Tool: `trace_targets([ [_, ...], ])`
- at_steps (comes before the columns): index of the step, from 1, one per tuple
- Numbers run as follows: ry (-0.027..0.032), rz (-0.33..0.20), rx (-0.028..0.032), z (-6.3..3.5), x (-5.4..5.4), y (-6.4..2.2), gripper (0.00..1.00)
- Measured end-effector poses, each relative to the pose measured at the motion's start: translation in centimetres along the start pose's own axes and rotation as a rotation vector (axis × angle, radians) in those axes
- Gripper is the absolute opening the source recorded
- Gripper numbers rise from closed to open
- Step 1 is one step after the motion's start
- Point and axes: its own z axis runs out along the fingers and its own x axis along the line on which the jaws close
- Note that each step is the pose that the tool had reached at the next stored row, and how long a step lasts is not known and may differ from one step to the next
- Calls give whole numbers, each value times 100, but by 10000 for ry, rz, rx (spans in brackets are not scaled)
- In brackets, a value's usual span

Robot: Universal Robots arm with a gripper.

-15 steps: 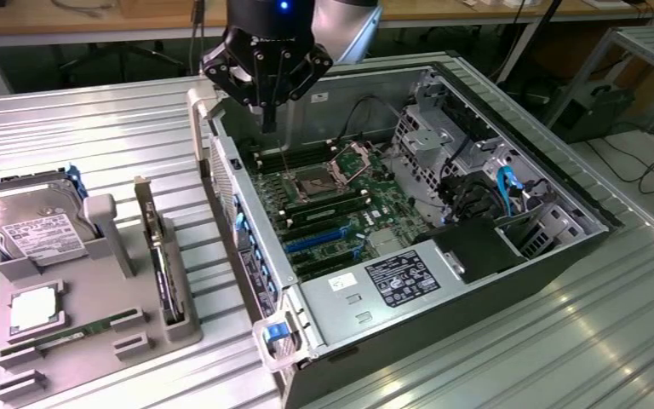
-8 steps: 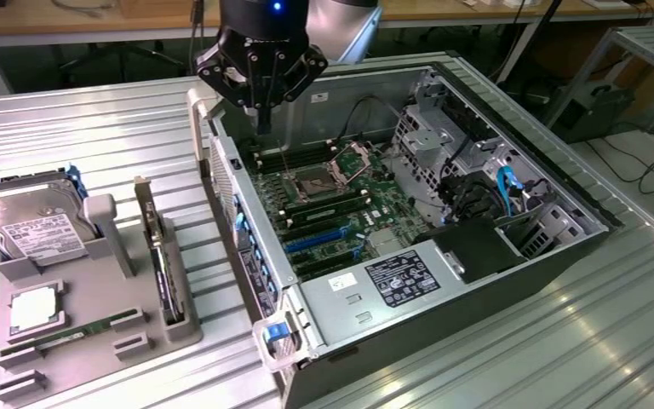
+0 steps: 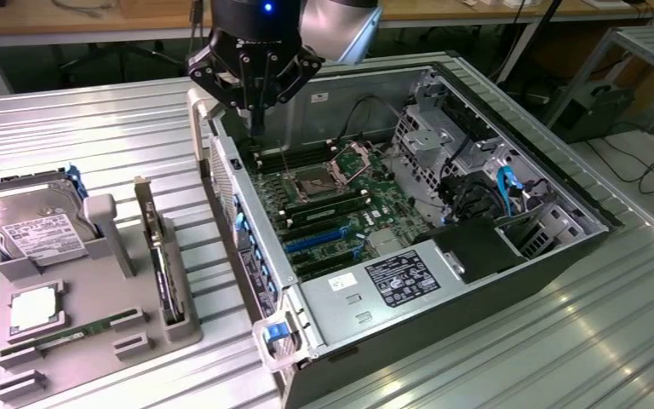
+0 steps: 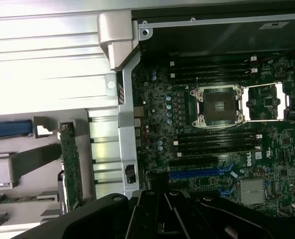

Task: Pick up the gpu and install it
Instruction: 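Reach for the gpu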

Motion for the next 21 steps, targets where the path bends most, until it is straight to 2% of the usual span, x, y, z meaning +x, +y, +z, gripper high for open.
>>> trace_targets([
  [21,5,0,0,-3,182,-40,11],
])
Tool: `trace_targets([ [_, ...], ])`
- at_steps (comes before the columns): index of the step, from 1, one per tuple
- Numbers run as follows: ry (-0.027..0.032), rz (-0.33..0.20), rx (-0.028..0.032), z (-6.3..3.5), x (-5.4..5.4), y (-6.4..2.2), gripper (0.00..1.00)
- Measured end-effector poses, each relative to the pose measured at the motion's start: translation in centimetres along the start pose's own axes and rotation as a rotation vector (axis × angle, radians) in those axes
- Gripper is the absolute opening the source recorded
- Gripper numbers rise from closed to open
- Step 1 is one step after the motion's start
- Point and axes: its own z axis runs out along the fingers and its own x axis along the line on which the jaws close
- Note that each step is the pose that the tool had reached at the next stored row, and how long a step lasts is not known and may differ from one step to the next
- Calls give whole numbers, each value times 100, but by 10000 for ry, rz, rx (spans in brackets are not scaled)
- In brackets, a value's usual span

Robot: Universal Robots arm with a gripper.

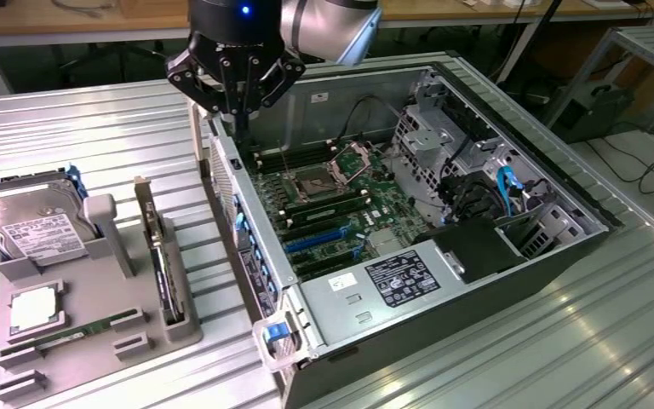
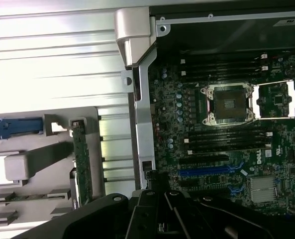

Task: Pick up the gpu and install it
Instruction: 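Reach for the gpu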

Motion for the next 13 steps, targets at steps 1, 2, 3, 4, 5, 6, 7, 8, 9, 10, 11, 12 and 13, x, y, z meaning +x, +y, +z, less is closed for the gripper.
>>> trace_targets([
  [1,1,0,1,0,7,-2,11],
  [2,2,0,0,0,14,-3,11],
  [3,2,0,0,0,21,-5,11],
  [4,3,0,1,0,28,-7,11],
  [5,3,0,1,0,36,-10,11],
  [6,4,0,0,0,48,-13,11],
  [7,5,0,0,0,58,-16,11],
  [8,6,0,0,0,66,-18,11],
  [9,7,0,1,0,77,-20,11],
  [10,8,0,0,0,84,-22,11],
  [11,9,0,0,0,90,-23,11],
  [12,10,1,1,0,98,-25,11],
  [13,11,1,0,1,105,-26,11],
])
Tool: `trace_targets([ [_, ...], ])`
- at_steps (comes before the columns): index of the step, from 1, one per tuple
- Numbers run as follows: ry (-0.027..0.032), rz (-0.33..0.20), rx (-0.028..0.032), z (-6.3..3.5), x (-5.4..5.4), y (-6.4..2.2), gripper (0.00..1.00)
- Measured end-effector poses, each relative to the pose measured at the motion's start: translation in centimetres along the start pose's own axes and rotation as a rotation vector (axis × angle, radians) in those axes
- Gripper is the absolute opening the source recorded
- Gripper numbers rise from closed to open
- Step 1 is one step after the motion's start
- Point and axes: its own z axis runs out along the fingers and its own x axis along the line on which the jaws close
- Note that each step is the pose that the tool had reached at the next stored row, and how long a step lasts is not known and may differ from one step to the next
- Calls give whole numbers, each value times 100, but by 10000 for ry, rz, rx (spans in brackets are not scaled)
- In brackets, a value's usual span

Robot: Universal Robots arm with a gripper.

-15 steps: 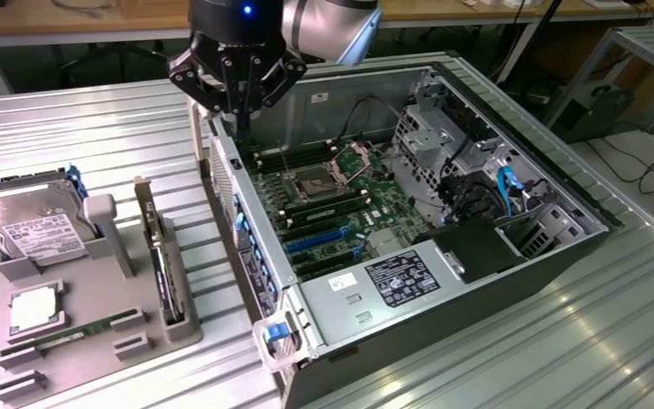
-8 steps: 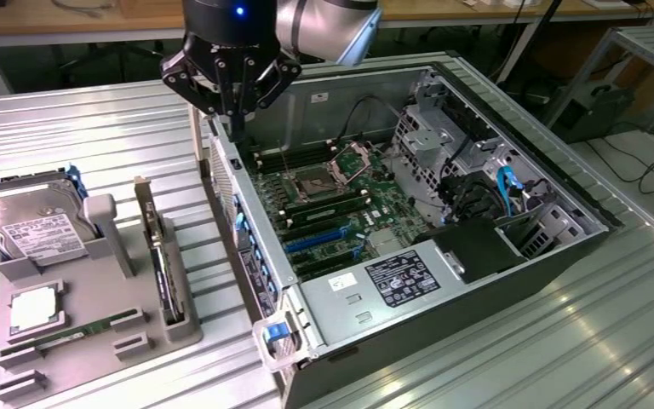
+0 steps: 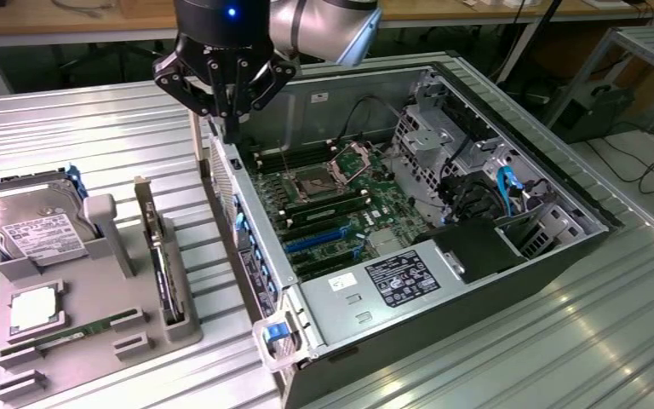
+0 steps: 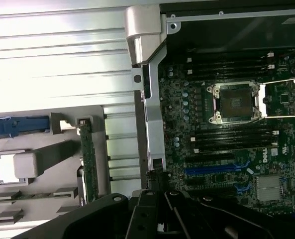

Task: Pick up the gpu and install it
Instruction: 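Reach for the gpu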

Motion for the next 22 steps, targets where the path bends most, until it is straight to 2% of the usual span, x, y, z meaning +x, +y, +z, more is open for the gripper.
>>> trace_targets([
  [22,30,1,3,1,189,-45,11],
])
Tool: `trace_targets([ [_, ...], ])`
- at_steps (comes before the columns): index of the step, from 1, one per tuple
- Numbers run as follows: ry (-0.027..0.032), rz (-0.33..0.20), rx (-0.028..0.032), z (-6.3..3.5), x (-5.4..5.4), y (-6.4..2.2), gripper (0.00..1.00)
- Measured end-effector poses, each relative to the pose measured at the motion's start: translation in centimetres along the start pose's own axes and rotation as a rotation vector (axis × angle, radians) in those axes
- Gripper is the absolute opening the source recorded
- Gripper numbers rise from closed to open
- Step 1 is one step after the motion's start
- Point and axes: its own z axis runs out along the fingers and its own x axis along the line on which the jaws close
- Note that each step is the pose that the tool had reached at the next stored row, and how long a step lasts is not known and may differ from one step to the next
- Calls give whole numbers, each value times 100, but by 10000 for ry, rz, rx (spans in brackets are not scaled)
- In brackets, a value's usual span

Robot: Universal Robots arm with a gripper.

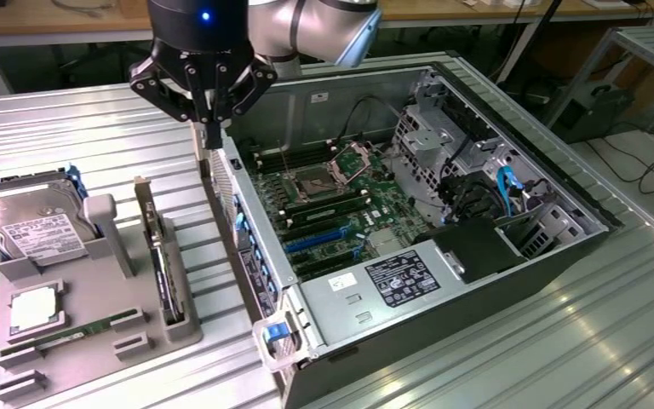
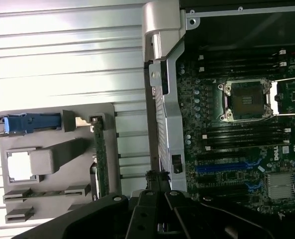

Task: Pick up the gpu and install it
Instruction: 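Reach for the gpu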

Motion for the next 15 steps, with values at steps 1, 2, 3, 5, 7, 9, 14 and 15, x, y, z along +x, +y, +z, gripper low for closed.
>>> trace_targets([
  [1,1,0,0,0,10,-3,11],
  [2,1,0,0,0,21,-6,11],
  [3,1,0,0,1,33,-10,11],
  [5,2,0,0,1,61,-17,11],
  [7,2,0,0,1,91,-24,11],
  [9,3,-1,0,1,121,-31,11],
  [14,2,-1,0,3,205,-54,11],
  [15,2,-2,0,4,220,-59,11],
])
